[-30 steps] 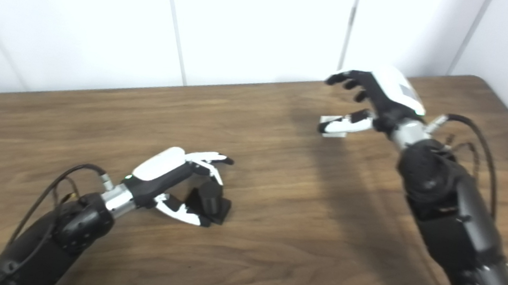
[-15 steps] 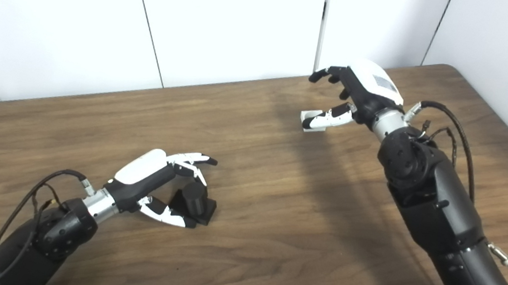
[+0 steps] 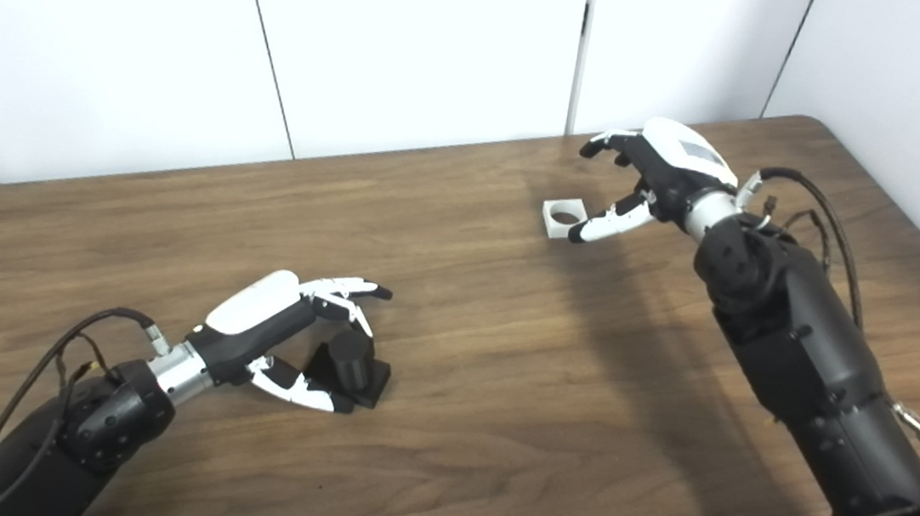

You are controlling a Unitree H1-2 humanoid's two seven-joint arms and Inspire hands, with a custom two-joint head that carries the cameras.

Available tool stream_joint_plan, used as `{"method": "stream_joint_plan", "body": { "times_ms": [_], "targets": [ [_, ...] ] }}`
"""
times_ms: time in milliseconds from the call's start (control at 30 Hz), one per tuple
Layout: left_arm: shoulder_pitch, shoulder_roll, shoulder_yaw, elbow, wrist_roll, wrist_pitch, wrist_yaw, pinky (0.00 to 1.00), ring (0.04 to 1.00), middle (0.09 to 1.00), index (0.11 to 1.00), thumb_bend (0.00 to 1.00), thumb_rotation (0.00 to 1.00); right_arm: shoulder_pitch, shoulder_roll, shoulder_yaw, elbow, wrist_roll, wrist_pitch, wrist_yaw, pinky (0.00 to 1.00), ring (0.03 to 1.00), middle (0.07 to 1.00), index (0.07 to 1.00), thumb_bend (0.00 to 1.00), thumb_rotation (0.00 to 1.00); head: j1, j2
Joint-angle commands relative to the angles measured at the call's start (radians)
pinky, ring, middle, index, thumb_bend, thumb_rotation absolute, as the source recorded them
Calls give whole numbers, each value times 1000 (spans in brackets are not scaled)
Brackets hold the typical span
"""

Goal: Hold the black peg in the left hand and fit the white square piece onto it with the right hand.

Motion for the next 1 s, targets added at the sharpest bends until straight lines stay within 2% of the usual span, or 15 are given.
{"method": "stream_joint_plan", "body": {
  "times_ms": [0,133,333,533,967],
  "targets": [
    [47,64,-40,66,86,23,-68,885,917,900,491,522,73,-83,-33,0,30,-7,-45,2,697,884,913,792,772,254,3,0],
    [46,61,-40,60,92,26,-70,885,915,899,492,522,74,-117,-30,10,114,-5,-70,-7,754,914,924,785,767,232,14,1],
    [49,57,-40,57,88,27,-70,883,912,896,491,522,74,-152,-32,27,192,-11,-83,-3,745,920,935,786,759,235,23,2],
    [54,54,-40,56,91,27,-63,877,910,896,491,522,73,-169,-26,42,238,-14,-99,-7,725,893,929,779,766,218,38,2],
    [63,53,-35,38,93,46,-73,904,918,903,491,521,75,-205,10,88,300,-27,-102,-8,781,899,934,761,756,220,58,12]
  ]
}}
